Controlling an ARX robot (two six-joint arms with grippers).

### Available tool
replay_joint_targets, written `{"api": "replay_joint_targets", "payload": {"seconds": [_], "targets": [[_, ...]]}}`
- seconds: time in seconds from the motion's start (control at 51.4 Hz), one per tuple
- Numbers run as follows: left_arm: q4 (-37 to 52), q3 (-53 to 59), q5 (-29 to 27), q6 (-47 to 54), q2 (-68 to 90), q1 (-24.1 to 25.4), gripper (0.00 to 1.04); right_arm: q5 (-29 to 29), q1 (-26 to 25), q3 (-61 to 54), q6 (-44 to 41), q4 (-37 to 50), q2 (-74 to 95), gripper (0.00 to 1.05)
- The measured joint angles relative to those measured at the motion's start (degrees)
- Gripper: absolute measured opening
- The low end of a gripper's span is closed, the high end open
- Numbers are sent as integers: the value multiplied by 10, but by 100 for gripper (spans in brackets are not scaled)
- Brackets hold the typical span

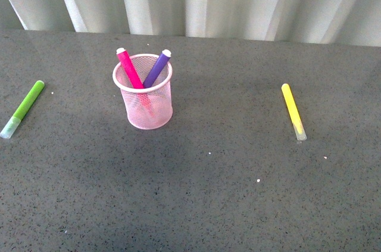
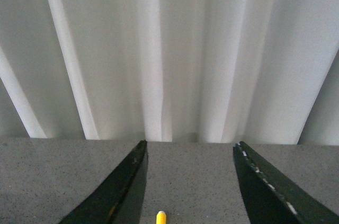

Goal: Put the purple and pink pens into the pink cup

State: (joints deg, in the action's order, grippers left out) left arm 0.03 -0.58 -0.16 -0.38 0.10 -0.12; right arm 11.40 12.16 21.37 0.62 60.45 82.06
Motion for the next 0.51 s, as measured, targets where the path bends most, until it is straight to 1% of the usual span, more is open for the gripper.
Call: {"api": "replay_joint_targets", "payload": {"seconds": [0.214, 0.292, 0.311, 0.37, 0.506], "targets": [[0, 0, 0, 0, 0, 0, 98, -26, -32, -74, -4, -9, -76, 15], [0, 0, 0, 0, 0, 0, 98, -37, -40, -92, -4, -14, -99, 5], [0, 0, 0, 0, 0, 0, 98, -38, -42, -99, -7, -5, -99, 3], [0, 0, 0, 0, 0, 0, 98, -45, -48, -117, -7, 14, -106, 3], [0, 0, 0, 0, 0, 0, 98, -57, -63, -152, -6, -12, -151, 3]]}}
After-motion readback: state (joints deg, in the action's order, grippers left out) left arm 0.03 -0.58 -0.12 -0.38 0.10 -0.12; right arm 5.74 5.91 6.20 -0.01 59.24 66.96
